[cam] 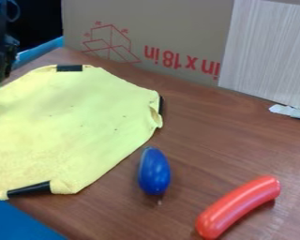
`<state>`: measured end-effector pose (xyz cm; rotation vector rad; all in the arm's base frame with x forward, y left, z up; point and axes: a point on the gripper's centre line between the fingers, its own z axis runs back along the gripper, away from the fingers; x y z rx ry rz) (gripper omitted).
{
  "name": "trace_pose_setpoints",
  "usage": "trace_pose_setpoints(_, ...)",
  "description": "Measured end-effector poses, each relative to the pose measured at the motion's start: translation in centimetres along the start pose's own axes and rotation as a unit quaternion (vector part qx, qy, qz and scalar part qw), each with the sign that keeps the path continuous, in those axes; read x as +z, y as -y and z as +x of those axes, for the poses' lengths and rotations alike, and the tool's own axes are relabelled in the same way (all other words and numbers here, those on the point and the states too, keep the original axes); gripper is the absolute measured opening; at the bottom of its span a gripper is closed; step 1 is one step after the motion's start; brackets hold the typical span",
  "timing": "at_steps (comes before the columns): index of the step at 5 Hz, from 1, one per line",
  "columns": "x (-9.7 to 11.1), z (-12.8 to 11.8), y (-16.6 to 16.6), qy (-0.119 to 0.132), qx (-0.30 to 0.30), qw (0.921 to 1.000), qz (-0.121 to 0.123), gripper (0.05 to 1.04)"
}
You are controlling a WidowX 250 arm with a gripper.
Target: Place the green item on the cloth
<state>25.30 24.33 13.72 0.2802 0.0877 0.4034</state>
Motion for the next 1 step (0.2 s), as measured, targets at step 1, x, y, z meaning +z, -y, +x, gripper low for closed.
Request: trace_pose_setpoints(1, 3.69, 0.4, 0.98, 0.025, 0.001, 0.9996, -0.015, 1.001)
